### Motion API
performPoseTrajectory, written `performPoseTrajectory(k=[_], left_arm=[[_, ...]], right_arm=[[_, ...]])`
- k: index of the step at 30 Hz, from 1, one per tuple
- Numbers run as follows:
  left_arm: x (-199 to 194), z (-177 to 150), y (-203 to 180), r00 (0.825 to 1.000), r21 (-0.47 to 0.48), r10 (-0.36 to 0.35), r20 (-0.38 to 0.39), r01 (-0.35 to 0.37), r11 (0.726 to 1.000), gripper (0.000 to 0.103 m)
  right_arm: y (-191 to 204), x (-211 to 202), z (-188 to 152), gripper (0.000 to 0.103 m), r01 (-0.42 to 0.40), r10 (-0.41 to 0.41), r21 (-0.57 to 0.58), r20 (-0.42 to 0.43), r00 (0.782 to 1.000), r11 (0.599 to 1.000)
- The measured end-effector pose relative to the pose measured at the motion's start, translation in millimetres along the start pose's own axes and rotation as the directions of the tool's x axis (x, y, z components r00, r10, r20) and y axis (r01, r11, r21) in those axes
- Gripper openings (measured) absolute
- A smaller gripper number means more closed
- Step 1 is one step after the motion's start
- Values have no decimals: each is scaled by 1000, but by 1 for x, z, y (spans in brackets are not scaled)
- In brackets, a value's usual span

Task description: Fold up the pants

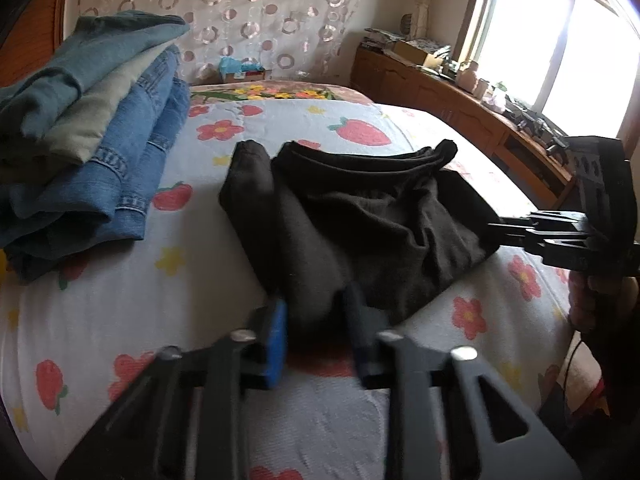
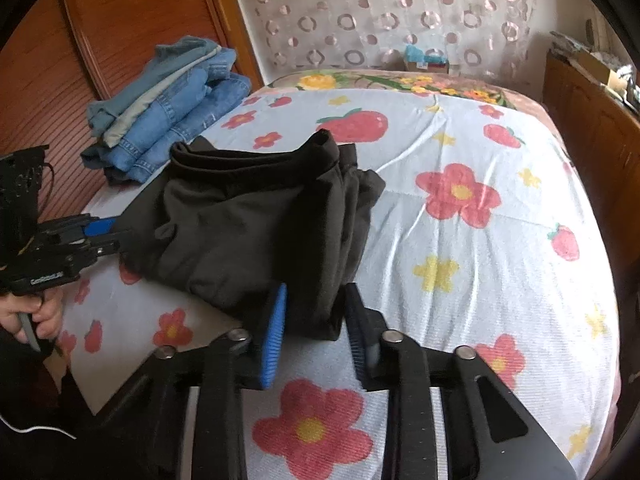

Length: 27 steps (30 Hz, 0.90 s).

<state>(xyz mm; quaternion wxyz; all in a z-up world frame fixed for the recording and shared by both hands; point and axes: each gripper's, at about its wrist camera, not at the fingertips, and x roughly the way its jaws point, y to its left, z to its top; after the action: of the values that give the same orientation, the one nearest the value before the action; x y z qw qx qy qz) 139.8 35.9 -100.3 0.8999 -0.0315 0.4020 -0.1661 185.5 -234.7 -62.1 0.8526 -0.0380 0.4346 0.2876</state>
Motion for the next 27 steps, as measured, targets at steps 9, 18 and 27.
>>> performPoseTrajectory(k=[9, 18, 27], left_arm=[[-18, -2, 2, 999, -23, 6, 41, -6, 1000, 5], [-39, -12, -23, 998, 23, -42, 54, 41, 999, 5], [-61, -34, -47, 996, 62, -59, 64, 55, 997, 6]], right_arm=[[2, -13, -6, 3, 36, -36, -13, 35, 999, 999], [9, -40, -20, 3, 56, -55, -11, 61, 997, 998], [20, -72, -51, 3, 79, -78, -10, 73, 994, 997]])
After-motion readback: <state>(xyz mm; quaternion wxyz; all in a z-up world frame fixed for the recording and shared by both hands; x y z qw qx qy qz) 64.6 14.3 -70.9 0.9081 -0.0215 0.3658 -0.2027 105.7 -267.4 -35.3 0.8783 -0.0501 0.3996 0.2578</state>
